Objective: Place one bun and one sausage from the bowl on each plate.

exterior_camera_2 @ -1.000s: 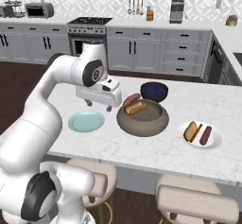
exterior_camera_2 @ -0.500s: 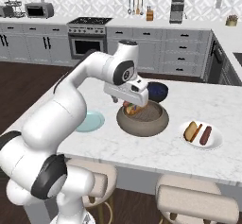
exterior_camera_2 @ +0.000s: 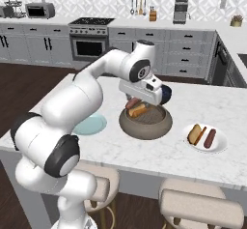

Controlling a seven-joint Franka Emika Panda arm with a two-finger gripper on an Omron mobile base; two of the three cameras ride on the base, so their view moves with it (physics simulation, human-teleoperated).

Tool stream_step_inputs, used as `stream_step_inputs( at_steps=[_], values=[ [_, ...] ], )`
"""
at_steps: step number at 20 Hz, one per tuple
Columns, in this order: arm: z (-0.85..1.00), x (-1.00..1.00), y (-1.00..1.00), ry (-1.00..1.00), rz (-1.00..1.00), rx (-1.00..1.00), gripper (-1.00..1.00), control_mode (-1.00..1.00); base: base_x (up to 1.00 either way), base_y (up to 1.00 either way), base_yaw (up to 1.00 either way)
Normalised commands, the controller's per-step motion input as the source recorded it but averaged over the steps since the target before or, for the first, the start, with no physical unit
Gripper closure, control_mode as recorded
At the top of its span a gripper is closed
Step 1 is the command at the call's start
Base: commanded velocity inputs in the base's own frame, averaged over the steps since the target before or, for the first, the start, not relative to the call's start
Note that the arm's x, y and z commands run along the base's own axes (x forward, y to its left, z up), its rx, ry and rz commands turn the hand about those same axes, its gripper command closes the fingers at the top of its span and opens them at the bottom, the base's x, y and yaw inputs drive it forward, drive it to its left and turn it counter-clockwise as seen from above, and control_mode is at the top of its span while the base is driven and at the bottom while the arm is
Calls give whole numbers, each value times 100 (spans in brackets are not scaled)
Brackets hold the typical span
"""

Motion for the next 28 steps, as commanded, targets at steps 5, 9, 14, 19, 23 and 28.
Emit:
stream_step_inputs(
  at_steps=[5,9,14,19,23,28],
  values=[
    [-47,49,11,0,0,0,-100,-100,0,0,0],
    [-50,45,7,0,0,2,-100,-100,0,0,0],
    [-37,35,1,0,0,4,-100,-100,0,0,0],
    [-22,43,0,0,0,5,-100,-100,0,0,0],
    [-25,46,0,0,0,7,-100,-100,0,0,0],
    [-28,42,0,0,0,8,-100,-100,0,0,0]
  ],
)
